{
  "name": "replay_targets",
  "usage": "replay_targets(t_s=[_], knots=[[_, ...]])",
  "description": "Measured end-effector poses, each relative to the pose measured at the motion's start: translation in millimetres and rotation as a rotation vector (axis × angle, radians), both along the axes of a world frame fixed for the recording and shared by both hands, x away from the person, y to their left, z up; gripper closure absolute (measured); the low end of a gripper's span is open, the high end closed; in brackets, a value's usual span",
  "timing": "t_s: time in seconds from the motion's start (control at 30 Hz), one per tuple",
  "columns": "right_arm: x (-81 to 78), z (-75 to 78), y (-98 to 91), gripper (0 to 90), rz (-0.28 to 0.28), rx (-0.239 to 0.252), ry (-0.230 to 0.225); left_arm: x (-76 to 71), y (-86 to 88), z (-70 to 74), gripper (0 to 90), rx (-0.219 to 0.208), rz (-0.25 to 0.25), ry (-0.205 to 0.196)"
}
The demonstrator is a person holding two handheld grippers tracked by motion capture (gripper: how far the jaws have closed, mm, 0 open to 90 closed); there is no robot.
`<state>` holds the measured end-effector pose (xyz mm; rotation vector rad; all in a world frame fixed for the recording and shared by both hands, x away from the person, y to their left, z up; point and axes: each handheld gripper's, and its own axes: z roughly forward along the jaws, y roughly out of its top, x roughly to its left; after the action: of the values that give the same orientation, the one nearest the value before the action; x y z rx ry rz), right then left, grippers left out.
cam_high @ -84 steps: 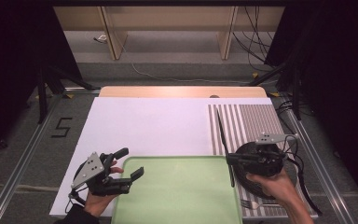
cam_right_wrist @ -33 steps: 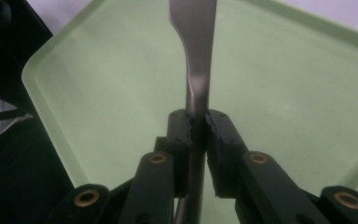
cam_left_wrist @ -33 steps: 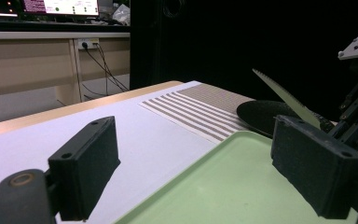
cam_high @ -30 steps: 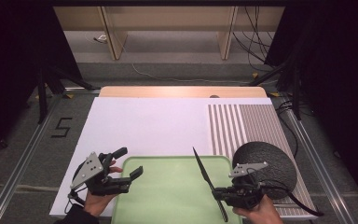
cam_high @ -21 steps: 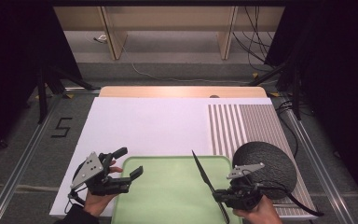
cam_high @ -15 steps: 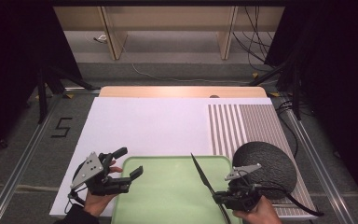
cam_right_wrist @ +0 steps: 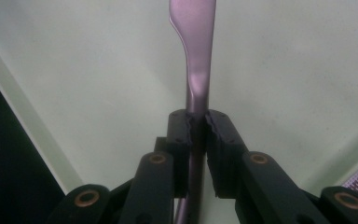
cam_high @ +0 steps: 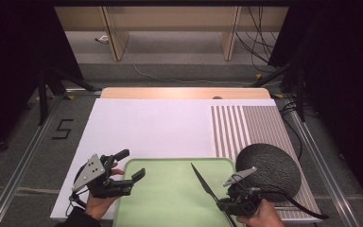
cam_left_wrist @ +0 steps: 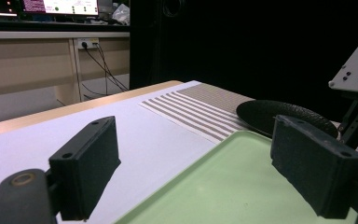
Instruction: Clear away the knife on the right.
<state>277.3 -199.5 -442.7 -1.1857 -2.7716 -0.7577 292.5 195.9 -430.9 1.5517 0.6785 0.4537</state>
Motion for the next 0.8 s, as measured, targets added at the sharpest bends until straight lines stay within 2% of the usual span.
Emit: replay_targets(t_s=[0.07,0.43,0.7,0.77,0.8], knots=[[0.1,-0.8,0.4,80.4,0.000,-0.008,0.006,-0.1,-0.3,0.0,14.8,0.001,0.000,-0.001],[3.2,-14.5,8.7,80.2,-0.007,-0.115,0.054,-0.1,-0.5,-0.2,15.0,0.001,-0.002,0.000],[3.1,-17.8,10.6,79.4,0.003,-0.130,0.057,0.1,-0.3,-0.1,15.0,0.002,-0.001,0.002],[3.8,-17.7,10.3,76.6,-0.004,-0.128,0.067,0.1,-0.2,-0.2,15.0,0.001,0.000,0.002],[4.3,-17.8,10.4,69.2,-0.007,-0.120,0.066,0.1,-0.3,-0.1,15.0,0.001,0.000,0.002]])
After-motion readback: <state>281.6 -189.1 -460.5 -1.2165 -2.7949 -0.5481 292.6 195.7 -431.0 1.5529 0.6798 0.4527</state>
